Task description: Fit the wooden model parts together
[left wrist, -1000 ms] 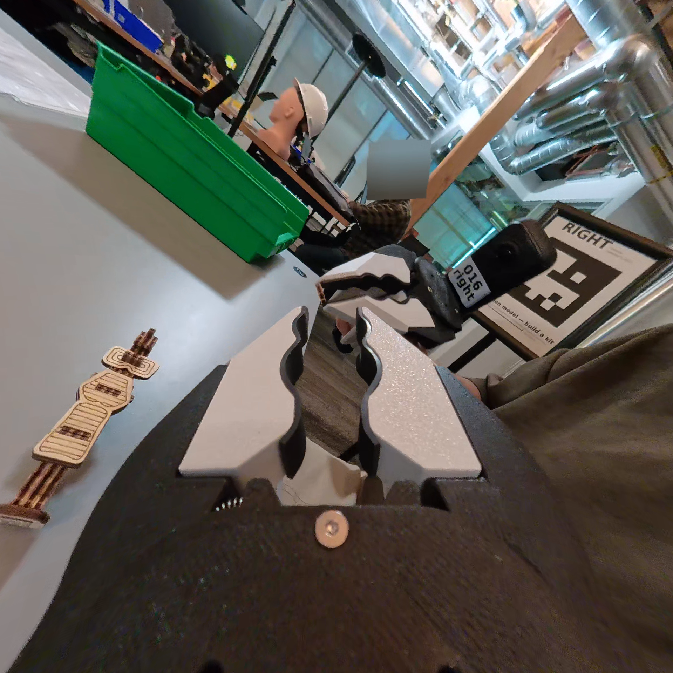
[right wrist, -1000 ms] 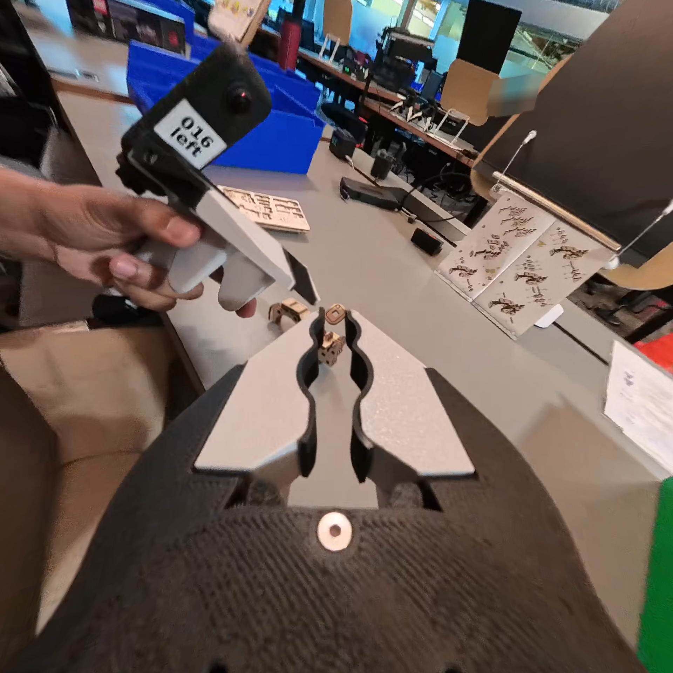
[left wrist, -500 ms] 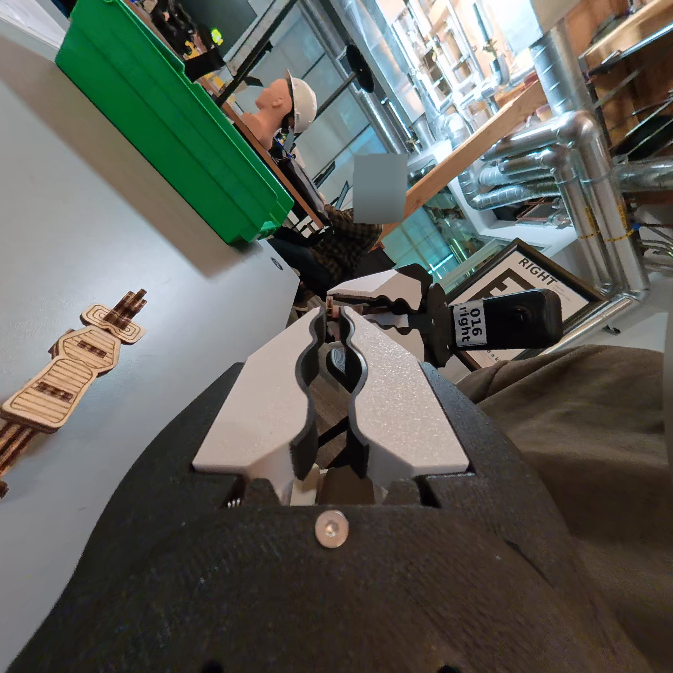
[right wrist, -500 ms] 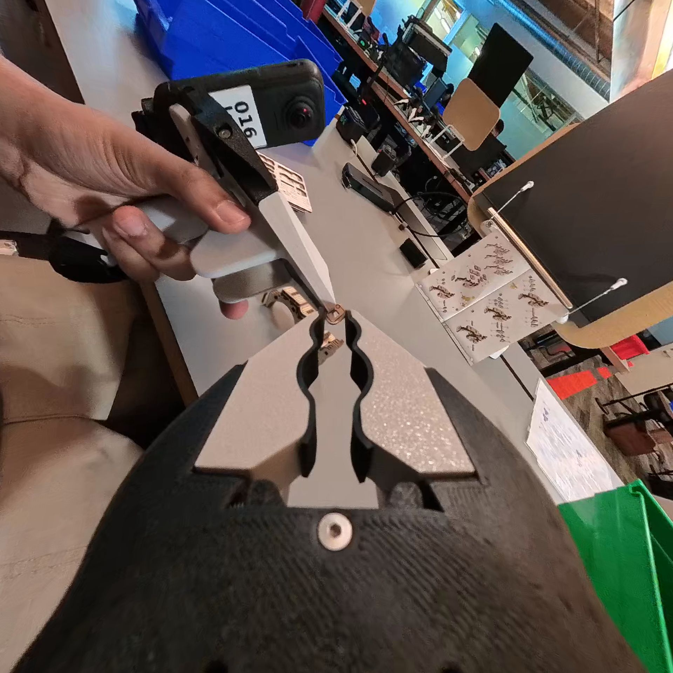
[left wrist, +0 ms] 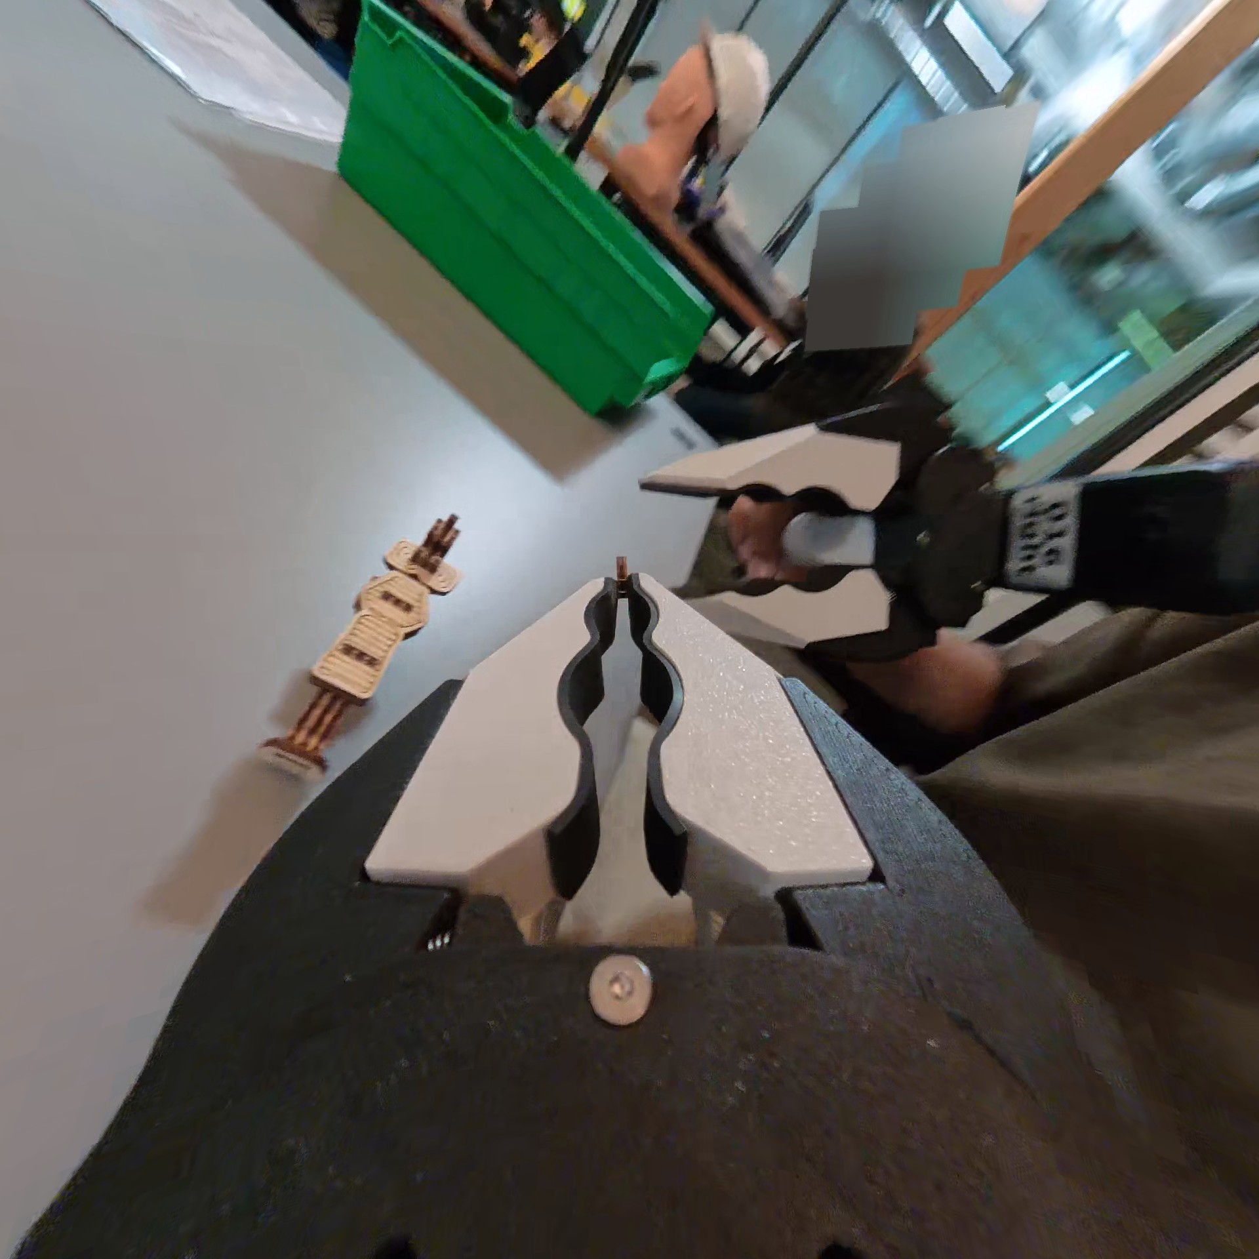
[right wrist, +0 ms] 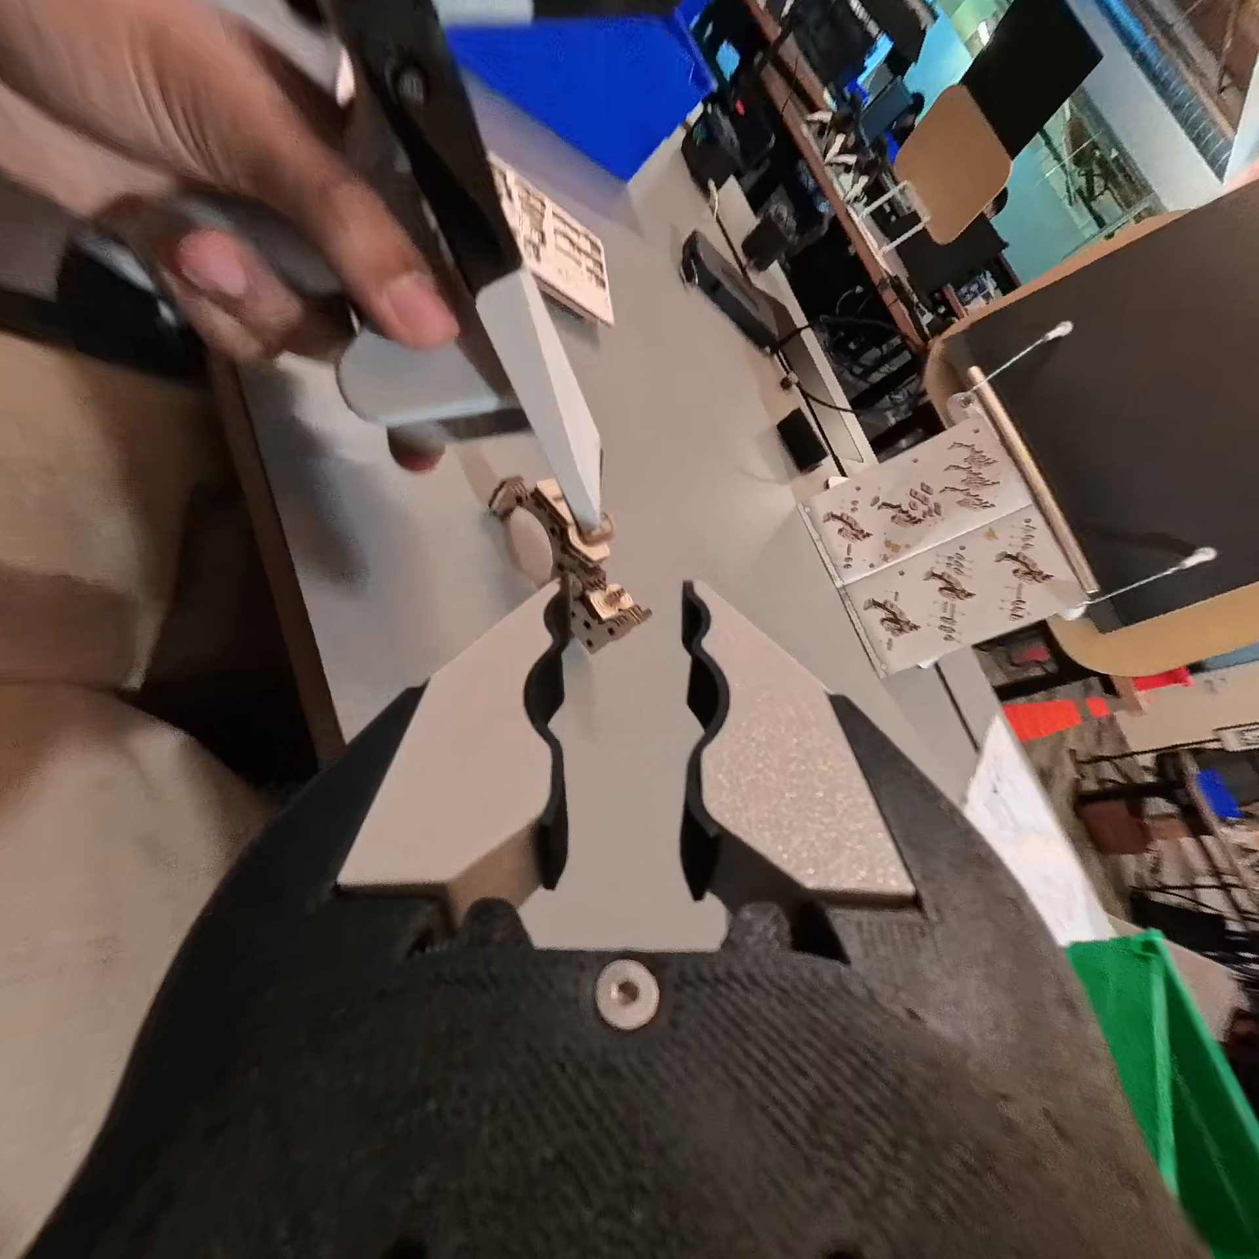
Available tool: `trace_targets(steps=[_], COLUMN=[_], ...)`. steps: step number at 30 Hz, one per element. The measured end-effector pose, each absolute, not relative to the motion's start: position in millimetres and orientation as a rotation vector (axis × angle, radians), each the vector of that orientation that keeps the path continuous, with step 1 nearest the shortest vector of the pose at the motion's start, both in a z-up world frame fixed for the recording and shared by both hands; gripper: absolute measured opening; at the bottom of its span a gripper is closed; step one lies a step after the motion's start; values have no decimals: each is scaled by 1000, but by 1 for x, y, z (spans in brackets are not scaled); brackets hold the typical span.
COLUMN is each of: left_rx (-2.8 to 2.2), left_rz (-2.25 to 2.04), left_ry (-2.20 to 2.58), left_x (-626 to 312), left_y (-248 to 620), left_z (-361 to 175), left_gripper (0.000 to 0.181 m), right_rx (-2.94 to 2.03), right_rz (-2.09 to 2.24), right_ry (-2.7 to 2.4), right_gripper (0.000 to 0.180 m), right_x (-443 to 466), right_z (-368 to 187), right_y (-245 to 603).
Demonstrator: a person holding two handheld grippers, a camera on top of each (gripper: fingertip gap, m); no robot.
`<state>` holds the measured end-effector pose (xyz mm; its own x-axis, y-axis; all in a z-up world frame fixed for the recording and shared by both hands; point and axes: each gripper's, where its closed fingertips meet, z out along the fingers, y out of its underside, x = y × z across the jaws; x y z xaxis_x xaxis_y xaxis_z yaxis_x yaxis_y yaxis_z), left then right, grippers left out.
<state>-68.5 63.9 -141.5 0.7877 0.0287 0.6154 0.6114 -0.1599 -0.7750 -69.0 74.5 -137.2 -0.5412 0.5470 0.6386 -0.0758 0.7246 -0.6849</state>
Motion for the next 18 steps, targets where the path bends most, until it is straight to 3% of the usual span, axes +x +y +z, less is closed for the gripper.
trace_targets(steps=[8,18], left_rx=[-1803,-1840], left_rz=[-449,-466], left_ry=[-454,-444], left_x=[-60,-55], left_y=[67,69], left_z=[-156,-163], left_gripper=[1,1], right_rx=[-138,-82], right_rz=[554,540], right_ry=[-2028,-2067], right_gripper=[28,20], right_x=[-66,-62], right_z=[-156,-167], right_y=[70,60])
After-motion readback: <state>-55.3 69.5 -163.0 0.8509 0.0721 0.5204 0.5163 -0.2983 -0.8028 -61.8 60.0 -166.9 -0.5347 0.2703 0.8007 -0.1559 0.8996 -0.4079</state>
